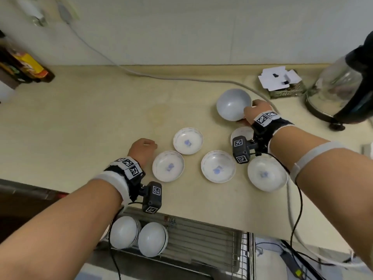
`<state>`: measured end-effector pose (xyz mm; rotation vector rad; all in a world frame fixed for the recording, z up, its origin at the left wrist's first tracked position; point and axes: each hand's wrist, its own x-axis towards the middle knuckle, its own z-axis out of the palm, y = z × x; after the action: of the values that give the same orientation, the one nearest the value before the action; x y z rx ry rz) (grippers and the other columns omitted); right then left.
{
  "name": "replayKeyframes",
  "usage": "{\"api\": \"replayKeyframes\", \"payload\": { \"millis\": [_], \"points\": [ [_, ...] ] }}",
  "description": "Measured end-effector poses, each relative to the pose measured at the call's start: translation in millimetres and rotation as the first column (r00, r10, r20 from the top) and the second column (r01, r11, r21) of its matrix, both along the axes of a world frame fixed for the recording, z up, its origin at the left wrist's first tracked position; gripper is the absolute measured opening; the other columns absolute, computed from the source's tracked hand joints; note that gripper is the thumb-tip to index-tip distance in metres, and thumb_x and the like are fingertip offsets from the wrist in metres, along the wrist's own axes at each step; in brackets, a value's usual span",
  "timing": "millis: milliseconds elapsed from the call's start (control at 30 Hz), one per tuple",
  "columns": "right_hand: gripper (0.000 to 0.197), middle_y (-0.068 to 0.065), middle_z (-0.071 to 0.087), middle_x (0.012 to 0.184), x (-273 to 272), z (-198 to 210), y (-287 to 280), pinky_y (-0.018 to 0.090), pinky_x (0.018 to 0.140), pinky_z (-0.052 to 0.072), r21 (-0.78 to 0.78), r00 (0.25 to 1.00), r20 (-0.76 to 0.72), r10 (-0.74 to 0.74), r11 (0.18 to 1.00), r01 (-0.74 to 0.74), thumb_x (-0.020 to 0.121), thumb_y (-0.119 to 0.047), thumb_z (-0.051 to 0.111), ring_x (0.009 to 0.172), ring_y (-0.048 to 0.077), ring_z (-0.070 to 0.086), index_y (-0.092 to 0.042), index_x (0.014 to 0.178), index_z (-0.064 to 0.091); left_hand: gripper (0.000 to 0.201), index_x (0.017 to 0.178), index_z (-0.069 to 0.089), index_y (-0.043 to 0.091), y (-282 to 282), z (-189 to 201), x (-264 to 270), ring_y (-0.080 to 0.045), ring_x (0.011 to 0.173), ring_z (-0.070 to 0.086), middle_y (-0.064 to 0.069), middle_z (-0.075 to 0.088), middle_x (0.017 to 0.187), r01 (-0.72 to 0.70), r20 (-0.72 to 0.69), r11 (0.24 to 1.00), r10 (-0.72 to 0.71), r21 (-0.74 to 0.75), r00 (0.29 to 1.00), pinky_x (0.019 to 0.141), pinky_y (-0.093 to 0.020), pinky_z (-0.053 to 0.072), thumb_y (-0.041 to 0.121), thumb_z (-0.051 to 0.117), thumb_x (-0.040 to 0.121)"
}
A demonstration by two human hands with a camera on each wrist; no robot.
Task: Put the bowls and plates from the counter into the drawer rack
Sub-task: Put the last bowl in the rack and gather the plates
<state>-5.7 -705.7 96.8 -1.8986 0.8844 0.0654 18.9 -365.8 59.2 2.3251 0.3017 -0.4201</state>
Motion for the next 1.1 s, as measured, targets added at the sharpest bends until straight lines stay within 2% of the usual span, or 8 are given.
{"api": "replayKeyframes", "payload": {
  "millis": [300,400,533,633,733,833,967,1100],
  "points": [
    [0.034,0.027,0.065,0.109,-57.7,55.2,181.0,0.046,0.083,0.061,0.447,0.887,0.078,0.455,0.779,-0.439,0.087,0.004,0.049,0.084,0.044,0.074,-0.006,0.118,0.060,0.016,0.108,0.067,0.008,144.3,-9.6,-107.7,-0.026,0.097,0.060,-0.009,0.068,0.106,-0.174,0.138,0.980,0.161,0.093,0.977,0.083,-0.027,0.039,0.013,0.058,0.095],
    [0.033,0.030,0.065,0.108,-93.0,39.9,241.0,0.035,0.066,0.064,0.554,0.808,0.007,0.589,0.670,-0.494,0.089,0.006,0.048,0.072,0.038,0.075,-0.002,0.120,0.056,0.015,0.103,0.071,0.008,192.9,-32.2,-150.7,-0.029,0.099,0.065,-0.011,0.071,0.100,-0.145,0.090,0.970,0.130,0.193,0.987,0.082,-0.026,0.041,0.008,0.064,0.090],
    [0.032,0.031,0.064,0.114,-140.7,-1.3,303.6,0.028,0.057,0.061,0.668,0.708,-0.154,0.689,0.601,-0.439,0.093,0.008,0.044,0.073,0.035,0.069,-0.005,0.122,0.049,0.029,0.110,0.074,0.029,235.8,-72.0,-208.5,-0.030,0.114,0.063,-0.004,0.073,0.119,0.059,-0.182,0.934,0.006,0.352,0.983,0.097,-0.033,0.048,0.043,0.063,0.087],
    [0.045,0.032,0.056,0.130,-169.1,-42.8,331.3,0.029,0.062,0.060,0.684,0.653,-0.261,0.711,0.614,-0.394,0.095,0.009,0.038,0.076,0.034,0.067,-0.007,0.136,0.043,0.044,0.107,0.076,0.039,248.3,-91.7,-239.7,-0.022,0.119,0.057,0.005,0.073,0.118,0.231,-0.220,0.846,-0.138,0.481,0.966,0.106,-0.034,0.039,0.052,0.042,0.082],
    [0.049,0.026,0.058,0.117,-184.3,-91.8,340.2,0.033,0.055,0.062,0.656,0.714,-0.309,0.628,0.685,-0.318,0.093,0.013,0.037,0.073,0.035,0.066,-0.006,0.138,0.042,0.047,0.113,0.072,0.038,248.4,-97.9,-252.0,-0.020,0.129,0.043,0.008,0.065,0.125,0.316,-0.212,0.748,-0.235,0.584,0.949,0.116,-0.045,0.022,0.047,0.030,0.094],
    [0.047,0.026,0.054,0.136,-188.1,-132.7,345.4,0.043,0.081,0.062,0.621,0.701,-0.338,0.628,0.709,-0.335,0.093,0.010,0.042,0.094,0.033,0.067,-0.002,0.139,0.043,0.047,0.120,0.069,0.037,250.5,-101.3,-256.8,-0.019,0.137,0.035,0.008,0.060,0.134,0.314,-0.199,0.764,-0.244,0.563,0.949,0.121,-0.048,0.012,0.047,0.028,0.099],
    [0.051,0.023,0.057,0.123,-174.8,-187.8,345.5,0.053,0.073,0.062,0.532,0.674,-0.434,0.597,0.774,-0.343,0.087,0.010,0.049,0.105,0.051,0.064,-0.009,0.134,0.046,0.047,0.123,0.069,0.034,251.7,-107.8,-265.5,-0.019,0.140,0.031,0.010,0.059,0.134,0.267,-0.121,0.796,-0.240,0.543,0.963,0.124,-0.048,0.002,0.046,0.029,0.102],
    [0.053,0.022,0.064,0.120,-162.0,-241.5,344.5,0.051,0.085,0.059,0.440,0.587,-0.485,0.648,0.761,-0.477,0.080,0.000,0.065,0.097,0.037,0.068,-0.009,0.130,0.052,0.046,0.122,0.069,0.033,254.3,-117.1,-271.8,-0.019,0.143,0.027,0.008,0.056,0.134,0.231,-0.087,0.803,-0.221,0.550,0.971,0.125,-0.047,-0.003,0.044,0.029,0.102]
  ]
}}
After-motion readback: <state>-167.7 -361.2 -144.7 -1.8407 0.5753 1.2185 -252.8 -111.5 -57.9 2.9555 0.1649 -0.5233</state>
